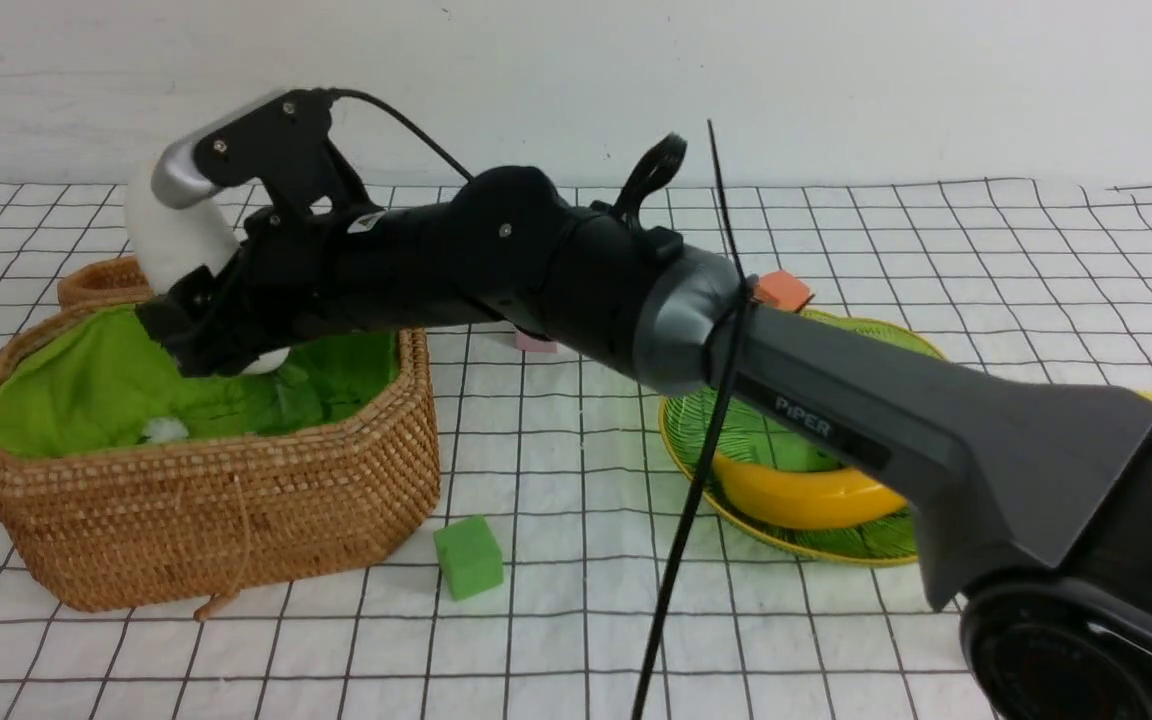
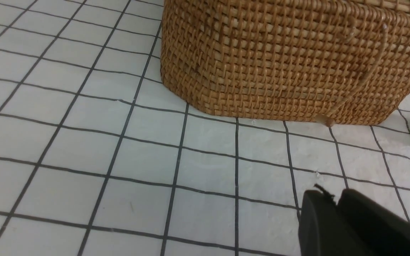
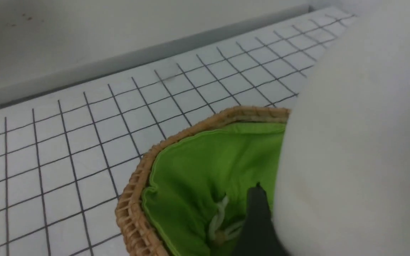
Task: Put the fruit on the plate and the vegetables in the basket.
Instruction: Take a daikon with your right arm and place it on the basket on the left, then use the right arm to grab a mango and put it into the right plate
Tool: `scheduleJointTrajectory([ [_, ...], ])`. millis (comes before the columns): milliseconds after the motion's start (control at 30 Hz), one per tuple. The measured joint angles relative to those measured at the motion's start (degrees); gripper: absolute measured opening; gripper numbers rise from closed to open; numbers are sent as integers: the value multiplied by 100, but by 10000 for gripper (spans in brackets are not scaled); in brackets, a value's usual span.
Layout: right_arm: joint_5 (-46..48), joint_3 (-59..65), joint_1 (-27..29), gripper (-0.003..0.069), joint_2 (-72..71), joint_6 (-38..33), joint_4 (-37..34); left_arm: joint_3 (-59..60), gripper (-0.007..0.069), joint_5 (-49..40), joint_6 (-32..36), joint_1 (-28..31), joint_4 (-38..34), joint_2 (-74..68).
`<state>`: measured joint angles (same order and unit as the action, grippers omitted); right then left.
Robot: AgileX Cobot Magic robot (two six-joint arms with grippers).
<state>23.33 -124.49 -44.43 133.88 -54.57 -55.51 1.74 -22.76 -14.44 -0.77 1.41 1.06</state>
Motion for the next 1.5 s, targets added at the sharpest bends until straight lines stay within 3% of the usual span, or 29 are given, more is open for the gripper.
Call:
scheduleJointTrajectory([
  [33, 12, 0, 5, 529, 0, 20, 0, 0, 71, 0, 0, 0, 0, 0],
  [67, 68, 0, 50, 601, -23, 85, 0, 0, 73, 0, 0, 0, 0, 0],
  [133, 279, 0, 118, 659, -85, 109, 18, 0, 76, 0, 0, 0, 0, 0],
  [367, 1480, 0, 486, 662, -684, 597, 506, 0, 83, 0, 0, 0, 0, 0],
  [467, 2572, 0, 852, 625, -1294, 1216, 1296, 0, 87, 0, 0, 0, 0, 0],
  [533, 3780, 74, 1227, 587, -2118, 1926, 2583, 0, 90, 0, 0, 0, 0, 0],
  [567, 3908, 149, 1298, 581, -2255, 2112, 2782, 0, 92, 0, 0, 0, 0, 0],
  [633, 4343, 734, 1501, 568, -3179, 2791, 3853, 0, 92, 0, 0, 0, 0, 0],
  [700, 4366, 1113, 1585, 566, -3684, 3023, 4272, 0, 92, 0, 0, 0, 0, 0],
  [767, 4184, 2566, 1776, 563, -4879, 3663, 4928, 0, 96, 0, 0, 0, 0, 0],
  [967, 4098, 5247, 2280, 563, -6665, 4173, 5729, 0, 104, 0, 0, 0, 0, 0],
  [1100, 3999, 6316, 2887, 562, -7073, 4933, 6073, 0, 106, 0, 0, 0, 0, 0],
  [1167, 3609, 6695, 3489, 562, -7033, 5591, 6111, 0, 111, 0, 0, 0, 0, 0],
  [1333, 3245, 6517, 4300, 562, -6147, 5153, 5706, 0, 113, 0, 0, 0, 0, 0],
  [1500, 3259, 6008, 4483, 574, -4813, 4013, 5438, 0, 113, 0, 0, 0, 0, 0],
])
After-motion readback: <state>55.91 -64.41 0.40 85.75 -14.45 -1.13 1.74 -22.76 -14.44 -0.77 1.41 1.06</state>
